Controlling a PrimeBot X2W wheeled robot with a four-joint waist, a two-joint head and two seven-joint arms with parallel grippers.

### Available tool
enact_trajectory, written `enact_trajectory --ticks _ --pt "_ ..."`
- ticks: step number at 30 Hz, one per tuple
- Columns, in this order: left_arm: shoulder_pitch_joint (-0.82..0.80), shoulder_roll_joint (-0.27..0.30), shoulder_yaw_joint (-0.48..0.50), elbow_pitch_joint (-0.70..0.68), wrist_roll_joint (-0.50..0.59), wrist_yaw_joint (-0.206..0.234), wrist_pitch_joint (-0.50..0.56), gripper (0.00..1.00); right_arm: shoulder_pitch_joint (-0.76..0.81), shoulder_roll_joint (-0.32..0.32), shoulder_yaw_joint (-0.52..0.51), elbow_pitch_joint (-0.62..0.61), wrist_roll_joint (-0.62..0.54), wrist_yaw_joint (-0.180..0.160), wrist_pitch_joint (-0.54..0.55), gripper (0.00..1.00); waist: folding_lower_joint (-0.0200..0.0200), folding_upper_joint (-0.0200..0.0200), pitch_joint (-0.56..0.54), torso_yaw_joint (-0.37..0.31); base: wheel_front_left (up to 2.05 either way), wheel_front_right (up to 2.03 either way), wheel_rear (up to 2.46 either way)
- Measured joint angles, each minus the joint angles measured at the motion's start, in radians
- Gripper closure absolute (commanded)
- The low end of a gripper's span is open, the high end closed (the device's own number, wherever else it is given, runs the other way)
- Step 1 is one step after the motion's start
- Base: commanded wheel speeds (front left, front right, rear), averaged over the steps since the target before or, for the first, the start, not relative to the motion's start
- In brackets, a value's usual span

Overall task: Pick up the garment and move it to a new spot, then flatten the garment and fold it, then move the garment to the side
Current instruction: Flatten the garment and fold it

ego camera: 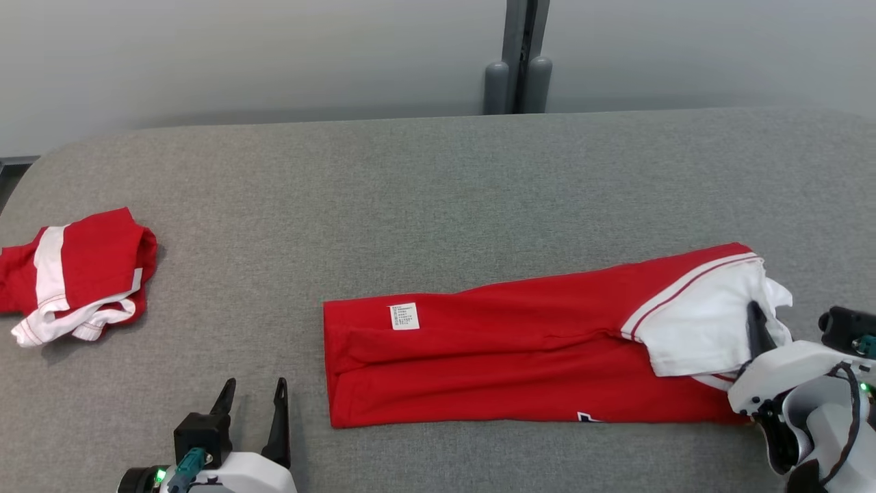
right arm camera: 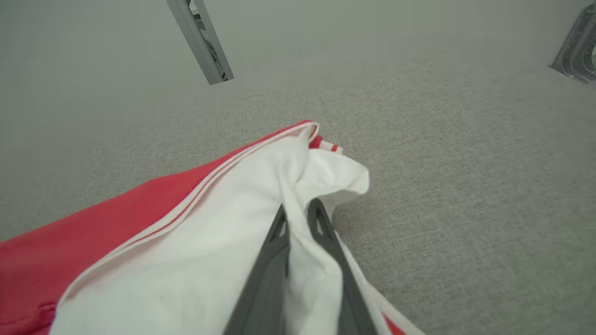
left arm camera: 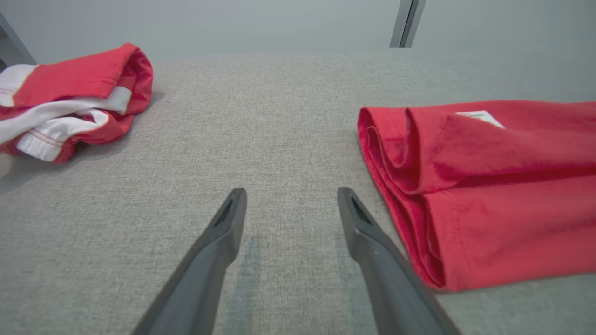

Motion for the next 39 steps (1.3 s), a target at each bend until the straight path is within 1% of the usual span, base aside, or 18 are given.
enact_trajectory --ticks 3,7,12,18,22,27,28,34,35,36,39 --pt "0.000 0.000 -0.009 0.003 -0.003 -0.001 0.000 0.00 0.008 0.019 0.011 -0.079 -0.016 0.000 -0.004 1.00 0.0000 -0.0001 -0.010 -0.016 0.00 0.00 0.00" --pt "0.000 -0.001 -0.026 0.005 -0.010 -0.001 0.000 0.00 0.049 0.062 0.092 -0.177 -0.020 0.000 -0.004 1.00 0.0000 -0.0001 -0.021 -0.026 0.00 0.00 0.00" --pt "0.000 -0.001 -0.055 0.012 -0.017 -0.001 0.000 0.00 0.099 0.100 0.260 -0.276 0.037 0.000 0.019 1.00 0.0001 -0.0001 -0.030 -0.010 0.00 0.00 0.00" --pt "-0.001 -0.001 -0.096 0.013 -0.019 -0.009 0.000 0.00 0.126 0.119 0.447 -0.368 0.118 0.000 0.067 1.00 0.0000 0.0000 -0.037 0.044 0.00 0.00 0.00" --pt "-0.007 -0.001 -0.136 0.016 -0.022 -0.011 0.000 0.00 0.117 0.125 0.531 -0.384 0.153 0.000 0.086 1.00 0.0000 -0.0001 -0.038 0.098 0.00 0.00 0.00" --pt "-0.019 -0.001 -0.187 0.018 -0.037 -0.010 0.000 0.00 0.073 0.127 0.612 -0.364 0.189 0.000 0.099 1.00 0.0000 -0.0001 -0.036 0.177 0.00 0.00 0.00" --pt "-0.019 -0.001 -0.187 0.018 -0.037 -0.010 0.000 0.00 0.073 0.127 0.612 -0.364 0.189 0.000 0.099 1.00 0.0000 -0.0001 -0.036 0.177 0.00 0.00 0.00" --pt "-0.024 -0.001 -0.224 0.024 -0.047 -0.002 0.000 0.00 0.018 0.129 0.668 -0.299 0.236 0.000 0.096 1.00 0.0000 -0.0001 -0.029 0.266 0.00 0.00 0.00" --pt "-0.024 -0.001 -0.227 0.025 -0.050 -0.001 0.000 0.00 0.011 0.129 0.669 -0.288 0.248 0.000 0.089 0.60 0.0000 -0.0001 -0.028 0.279 0.00 0.00 0.00" --pt "-0.025 0.000 -0.229 0.026 -0.054 0.000 0.000 0.00 0.002 0.128 0.674 -0.280 0.257 0.000 0.078 0.00 0.0000 -0.0001 -0.026 0.290 0.00 0.00 0.00" --pt "-0.030 0.000 -0.234 0.026 -0.058 0.009 0.000 0.00 -0.023 0.129 0.682 -0.279 0.288 0.000 0.043 0.00 0.0000 -0.0001 -0.022 0.309 0.00 0.00 0.00"
